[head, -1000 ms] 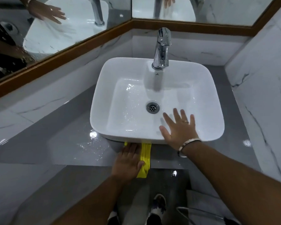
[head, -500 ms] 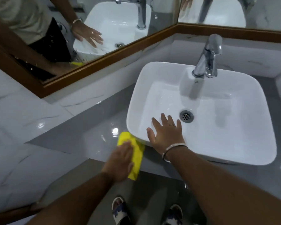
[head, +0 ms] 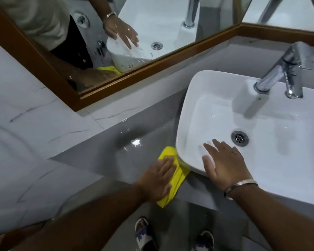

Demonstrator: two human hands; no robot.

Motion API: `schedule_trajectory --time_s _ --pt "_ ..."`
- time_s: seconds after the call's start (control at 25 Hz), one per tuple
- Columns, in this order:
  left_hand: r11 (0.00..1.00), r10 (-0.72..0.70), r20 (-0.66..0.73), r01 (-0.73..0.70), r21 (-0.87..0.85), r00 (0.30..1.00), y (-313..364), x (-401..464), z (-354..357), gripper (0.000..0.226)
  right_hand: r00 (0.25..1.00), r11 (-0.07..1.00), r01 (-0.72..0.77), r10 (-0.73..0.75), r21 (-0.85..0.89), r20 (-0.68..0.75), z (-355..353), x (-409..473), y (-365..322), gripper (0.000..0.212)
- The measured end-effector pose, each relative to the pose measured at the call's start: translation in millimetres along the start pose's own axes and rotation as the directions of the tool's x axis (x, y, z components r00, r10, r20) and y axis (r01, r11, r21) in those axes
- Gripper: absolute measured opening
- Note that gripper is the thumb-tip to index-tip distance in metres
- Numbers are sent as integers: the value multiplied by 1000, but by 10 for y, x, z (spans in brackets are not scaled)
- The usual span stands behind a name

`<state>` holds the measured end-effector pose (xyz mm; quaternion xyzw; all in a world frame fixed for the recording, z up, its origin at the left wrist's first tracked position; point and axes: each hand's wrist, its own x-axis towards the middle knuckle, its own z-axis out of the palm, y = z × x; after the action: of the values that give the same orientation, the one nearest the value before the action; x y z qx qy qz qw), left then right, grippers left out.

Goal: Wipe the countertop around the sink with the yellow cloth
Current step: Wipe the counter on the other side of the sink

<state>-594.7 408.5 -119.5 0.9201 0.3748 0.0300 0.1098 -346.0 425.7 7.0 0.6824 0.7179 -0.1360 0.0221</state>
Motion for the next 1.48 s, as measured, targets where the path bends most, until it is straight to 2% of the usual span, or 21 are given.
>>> schedule_trajectory --time_s 0.04,0.12,0.2,0.28,0.36,0.48,0.56,0.64,0.76,0.8,0.84,0.88,0.96,1.0,1.04,1.08,1.16,1.24,1.28,1.4,1.48 --pt "1000 13 -34 -12 25 999 -147 241 1 68 1000 1000 0 0 2 -5 0 0 2 61" --pt "920 -391 -121 388 -50 912 -440 518 -79 71 1000 1000 0 0 4 -18 1 -11 19 60" --pt "602 -797 -172 783 -156 579 -657 346 -134 70 1000 1000 7 -7 9 -10 -24 -3 10 59" --pt "393 -909 -233 896 -207 345 -499 -92 -68 68 1000 1000 25 -25 6 12 -30 -3 -8 58" --pt "456 -888 -168 864 -215 428 -62 -328 -25 68 999 1000 27 -27 13 18 -66 -13 -26 58" --pt "786 -600 -38 581 -212 799 165 137 21 71 999 999 41 -42 19 16 -100 -12 -49 58" --pt "835 -546 -65 536 -123 835 -247 571 -71 72 999 998 49 -49 31 2 -87 -15 -44 58" --pt "662 -750 -118 737 -139 651 -750 533 -131 73 999 997 54 -54 47 -4 -87 -5 -29 59" --pt "279 -941 -256 933 -226 219 -792 -343 -52 68 998 997 69 -69 43 5 -62 -1 -28 61" --pt "236 -958 -226 937 -259 179 -600 -488 -72 67 998 997 62 -62 45 5 -71 6 -32 61" --pt "259 -959 -186 923 -284 212 -389 -501 -80 67 998 997 55 -56 48 7 -81 13 -37 60" --pt "362 -932 -132 887 -286 338 -234 -414 -60 68 998 997 56 -56 48 10 -86 6 -42 60" --pt "731 -682 -122 668 -142 721 -221 -151 30 70 998 996 68 -68 50 4 -80 -12 -43 61" --pt "799 -600 -157 598 -63 784 -451 -130 59 70 998 996 69 -69 55 -6 -81 -10 -37 61" --pt "785 -613 -187 618 -37 767 -738 -214 41 69 998 996 69 -69 58 -12 -78 -5 -36 61" --pt "697 -705 -251 714 -66 664 -1032 -407 19 68 997 996 71 -71 58 -13 -75 0 -45 61" --pt "367 -905 -300 910 -192 302 -1312 -902 -122 71 997 995 80 -80 53 -11 -70 -1 -46 61" --pt "249 -952 -237 941 -228 195 -1099 -995 -104 73 996 995 87 -87 52 -11 -61 10 -33 61" --pt "309 -946 -174 920 -241 272 -856 -817 -123 73 997 995 83 -83 50 -5 -58 7 -30 61" --pt "778 -629 -119 619 -111 768 -241 -261 107 73 997 996 76 -76 39 -5 -14 -4 -6 61" --pt "872 -487 -132 488 -30 863 -500 -304 25 71 997 996 73 -72 42 -14 -18 7 -5 60"
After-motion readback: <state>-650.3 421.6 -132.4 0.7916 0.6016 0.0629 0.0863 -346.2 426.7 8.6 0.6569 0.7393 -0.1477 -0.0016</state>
